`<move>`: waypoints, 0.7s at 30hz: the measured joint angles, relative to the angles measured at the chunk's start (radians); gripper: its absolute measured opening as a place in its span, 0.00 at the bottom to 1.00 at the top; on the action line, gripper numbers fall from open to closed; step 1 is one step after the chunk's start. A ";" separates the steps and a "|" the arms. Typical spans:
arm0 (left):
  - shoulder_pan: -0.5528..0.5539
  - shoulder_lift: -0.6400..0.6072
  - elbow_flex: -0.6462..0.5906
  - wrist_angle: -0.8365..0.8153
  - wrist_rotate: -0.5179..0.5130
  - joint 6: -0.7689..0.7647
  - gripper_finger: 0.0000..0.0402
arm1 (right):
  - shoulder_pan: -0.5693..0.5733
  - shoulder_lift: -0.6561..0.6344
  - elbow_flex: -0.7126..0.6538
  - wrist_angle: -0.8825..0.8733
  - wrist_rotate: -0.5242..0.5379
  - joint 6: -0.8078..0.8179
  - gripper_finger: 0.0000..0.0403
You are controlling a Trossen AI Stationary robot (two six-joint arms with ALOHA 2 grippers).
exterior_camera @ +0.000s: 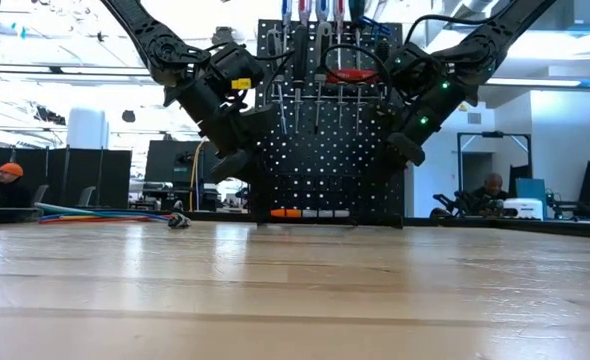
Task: Hang tools onto peg board
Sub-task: Adjust the black peg board, then put the black box cutter into the black basket
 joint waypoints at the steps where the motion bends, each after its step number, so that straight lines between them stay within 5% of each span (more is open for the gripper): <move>1: 0.000 0.000 0.000 -0.003 0.000 -0.004 0.18 | 0.000 0.000 0.000 0.000 0.003 0.003 0.31; 9: 0.001 -0.020 0.000 -0.047 0.002 -0.042 0.35 | 0.001 -0.031 0.003 -0.042 0.005 0.047 0.49; 21: 0.002 -0.157 -0.003 -0.155 -0.006 -0.079 0.41 | 0.070 -0.156 0.001 -0.125 -0.007 0.076 0.48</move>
